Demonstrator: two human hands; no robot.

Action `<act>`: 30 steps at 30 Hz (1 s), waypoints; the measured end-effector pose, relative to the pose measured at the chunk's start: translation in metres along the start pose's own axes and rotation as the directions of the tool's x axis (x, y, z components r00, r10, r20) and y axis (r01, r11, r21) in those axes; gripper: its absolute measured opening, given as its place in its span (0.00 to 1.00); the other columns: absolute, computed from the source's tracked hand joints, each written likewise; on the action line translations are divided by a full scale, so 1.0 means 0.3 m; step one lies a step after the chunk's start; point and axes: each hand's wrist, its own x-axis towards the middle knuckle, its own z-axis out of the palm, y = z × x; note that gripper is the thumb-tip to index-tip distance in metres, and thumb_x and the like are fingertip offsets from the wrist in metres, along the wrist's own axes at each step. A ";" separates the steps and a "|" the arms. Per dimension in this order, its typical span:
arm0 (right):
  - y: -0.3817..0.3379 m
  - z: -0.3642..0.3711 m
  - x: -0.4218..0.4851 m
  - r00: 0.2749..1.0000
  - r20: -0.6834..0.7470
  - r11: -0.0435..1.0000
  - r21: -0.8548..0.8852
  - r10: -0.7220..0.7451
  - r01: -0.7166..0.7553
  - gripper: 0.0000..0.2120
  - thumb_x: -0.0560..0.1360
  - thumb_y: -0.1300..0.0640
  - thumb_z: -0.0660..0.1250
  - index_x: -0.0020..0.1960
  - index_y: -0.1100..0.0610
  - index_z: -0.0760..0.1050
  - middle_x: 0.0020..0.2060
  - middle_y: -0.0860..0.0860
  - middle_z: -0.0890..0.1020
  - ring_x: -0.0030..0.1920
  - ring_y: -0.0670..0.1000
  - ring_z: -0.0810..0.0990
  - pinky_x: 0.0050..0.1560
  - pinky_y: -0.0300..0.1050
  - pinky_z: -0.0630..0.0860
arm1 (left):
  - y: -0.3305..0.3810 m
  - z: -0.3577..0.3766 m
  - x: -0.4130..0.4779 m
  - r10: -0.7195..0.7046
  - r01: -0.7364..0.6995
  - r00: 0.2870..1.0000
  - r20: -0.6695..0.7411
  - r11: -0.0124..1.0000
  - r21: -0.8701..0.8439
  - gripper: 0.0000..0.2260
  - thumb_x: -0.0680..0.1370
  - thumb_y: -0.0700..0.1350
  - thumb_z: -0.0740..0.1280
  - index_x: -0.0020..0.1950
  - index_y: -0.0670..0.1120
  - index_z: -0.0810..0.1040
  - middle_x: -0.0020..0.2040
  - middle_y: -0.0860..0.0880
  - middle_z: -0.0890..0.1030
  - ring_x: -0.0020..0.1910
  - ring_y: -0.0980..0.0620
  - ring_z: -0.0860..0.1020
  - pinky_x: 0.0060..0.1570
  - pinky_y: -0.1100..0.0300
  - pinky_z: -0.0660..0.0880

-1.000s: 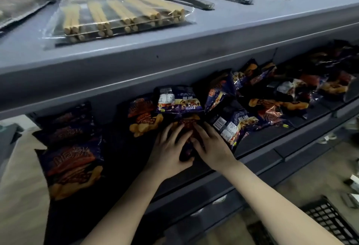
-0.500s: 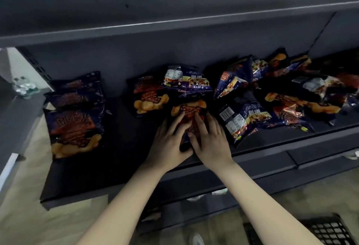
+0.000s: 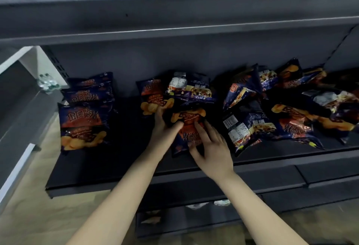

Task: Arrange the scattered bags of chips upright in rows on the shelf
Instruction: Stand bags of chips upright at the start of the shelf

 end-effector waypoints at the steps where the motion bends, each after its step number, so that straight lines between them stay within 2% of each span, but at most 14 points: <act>1: -0.001 -0.005 -0.003 1.000 -0.007 1.000 0.020 -0.023 0.023 0.29 0.76 0.39 0.55 0.74 0.48 0.62 0.73 0.53 0.65 0.71 0.56 0.66 0.67 0.51 0.65 | -0.007 0.002 0.000 -0.003 0.001 0.995 -0.104 1.000 -0.014 0.29 0.74 0.39 0.69 0.70 0.53 0.61 0.59 0.60 0.71 0.57 0.63 0.72 0.49 0.76 0.70; 2: -0.003 -0.011 -0.006 0.999 -0.008 0.998 0.035 -0.045 0.045 0.29 0.75 0.39 0.55 0.73 0.48 0.64 0.72 0.52 0.66 0.70 0.55 0.68 0.66 0.51 0.67 | -0.017 0.001 -0.004 -0.016 0.008 0.985 -0.170 0.999 -0.046 0.28 0.74 0.39 0.69 0.71 0.50 0.62 0.60 0.56 0.73 0.59 0.59 0.73 0.53 0.70 0.72; 4: -0.006 -0.019 -0.013 0.996 -0.005 0.994 0.058 -0.091 0.091 0.28 0.75 0.39 0.56 0.72 0.48 0.67 0.71 0.51 0.68 0.68 0.55 0.70 0.63 0.52 0.70 | -0.030 0.001 -0.023 -0.081 0.063 0.980 -0.181 0.992 -0.105 0.26 0.74 0.40 0.70 0.70 0.46 0.66 0.61 0.49 0.76 0.60 0.52 0.75 0.61 0.55 0.73; 6: -0.005 -0.025 -0.020 0.990 -0.018 0.988 0.070 -0.137 0.138 0.26 0.74 0.40 0.58 0.69 0.49 0.70 0.69 0.52 0.71 0.66 0.56 0.73 0.60 0.52 0.73 | -0.043 -0.004 -0.042 -0.097 0.090 0.983 -0.154 0.995 -0.046 0.22 0.74 0.42 0.70 0.67 0.47 0.71 0.60 0.49 0.78 0.59 0.51 0.76 0.62 0.51 0.72; 9: -0.003 -0.027 -0.028 0.981 -0.049 0.976 0.103 -0.188 0.192 0.24 0.73 0.43 0.61 0.67 0.50 0.73 0.67 0.54 0.73 0.61 0.57 0.75 0.56 0.52 0.75 | -0.045 -0.026 -0.063 -0.035 0.041 0.993 -0.111 0.998 0.053 0.22 0.73 0.46 0.71 0.66 0.50 0.72 0.59 0.53 0.78 0.59 0.56 0.76 0.57 0.60 0.72; 12: -0.017 -0.027 -0.026 0.968 -0.006 0.957 0.145 -0.252 0.251 0.25 0.73 0.44 0.62 0.68 0.50 0.71 0.67 0.56 0.72 0.60 0.58 0.75 0.57 0.53 0.74 | -0.026 -0.068 -0.073 0.004 0.003 0.996 -0.084 0.996 0.093 0.28 0.72 0.48 0.73 0.70 0.54 0.66 0.59 0.62 0.75 0.55 0.72 0.72 0.47 0.76 0.70; 14: -0.039 -0.032 -0.012 0.949 0.015 0.939 0.154 -0.314 0.308 0.25 0.74 0.45 0.62 0.69 0.51 0.71 0.68 0.57 0.71 0.60 0.59 0.74 0.56 0.55 0.74 | -0.001 -0.113 -0.071 0.023 -0.016 0.998 -0.057 0.992 0.125 0.31 0.72 0.47 0.73 0.71 0.57 0.63 0.59 0.67 0.71 0.54 0.77 0.69 0.47 0.79 0.67; 17: -0.084 -0.050 0.038 0.892 -0.088 0.889 0.089 -0.443 0.450 0.22 0.74 0.48 0.63 0.65 0.55 0.75 0.65 0.58 0.74 0.57 0.60 0.75 0.51 0.56 0.75 | 0.057 -0.223 -0.057 -0.005 0.001 1.000 0.020 0.979 0.204 0.36 0.72 0.45 0.73 0.74 0.58 0.57 0.63 0.67 0.68 0.60 0.74 0.66 0.55 0.78 0.63; 19: -0.127 -0.078 0.090 0.841 -0.189 0.847 0.069 -0.507 0.527 0.21 0.74 0.51 0.65 0.65 0.58 0.75 0.64 0.59 0.74 0.58 0.61 0.75 0.52 0.57 0.74 | 0.117 -0.318 -0.049 -0.058 0.015 0.991 0.124 0.947 0.322 0.38 0.71 0.47 0.73 0.73 0.62 0.56 0.61 0.72 0.63 0.59 0.75 0.63 0.49 0.82 0.60; 21: -0.184 -0.124 0.155 0.793 -0.228 0.801 0.076 -0.565 0.593 0.24 0.73 0.51 0.67 0.67 0.58 0.73 0.65 0.60 0.72 0.62 0.62 0.73 0.56 0.60 0.72 | 0.185 -0.408 -0.048 -0.154 0.018 0.952 0.266 0.892 0.451 0.39 0.67 0.53 0.74 0.70 0.69 0.56 0.65 0.69 0.62 0.65 0.68 0.62 0.50 0.81 0.60; 23: -0.255 -0.177 0.219 0.732 -0.136 0.730 0.074 -0.667 0.679 0.30 0.73 0.46 0.68 0.71 0.57 0.67 0.69 0.59 0.67 0.66 0.62 0.68 0.62 0.61 0.69 | 0.239 -0.467 -0.049 -0.229 -0.023 0.900 0.370 0.824 0.566 0.43 0.64 0.55 0.75 0.71 0.68 0.52 0.67 0.65 0.62 0.63 0.67 0.66 0.51 0.80 0.64; 25: -0.333 -0.213 0.271 0.666 0.111 0.675 0.096 -0.737 0.731 0.40 0.71 0.40 0.69 0.76 0.53 0.57 0.74 0.55 0.60 0.70 0.58 0.63 0.67 0.57 0.67 | 0.278 -0.492 -0.048 -0.262 -0.071 0.873 0.412 0.766 0.638 0.47 0.65 0.52 0.77 0.74 0.60 0.49 0.65 0.65 0.63 0.57 0.72 0.68 0.49 0.81 0.65; 28: -0.444 -0.207 0.311 0.565 0.490 0.694 0.121 -0.664 0.710 0.52 0.66 0.36 0.71 0.78 0.52 0.44 0.76 0.51 0.53 0.73 0.52 0.58 0.70 0.47 0.63 | 0.307 -0.514 -0.053 -0.267 -0.149 0.857 0.441 0.691 0.707 0.35 0.66 0.48 0.78 0.66 0.59 0.63 0.59 0.67 0.71 0.53 0.72 0.73 0.48 0.80 0.67; 30: -0.495 -0.177 0.316 0.530 0.583 0.718 0.137 -0.615 0.682 0.54 0.65 0.38 0.74 0.77 0.53 0.44 0.76 0.51 0.56 0.72 0.51 0.60 0.65 0.37 0.60 | 0.309 -0.536 -0.077 -0.344 -0.143 0.843 0.413 0.597 0.790 0.31 0.65 0.53 0.78 0.63 0.59 0.67 0.56 0.65 0.74 0.52 0.66 0.74 0.47 0.76 0.68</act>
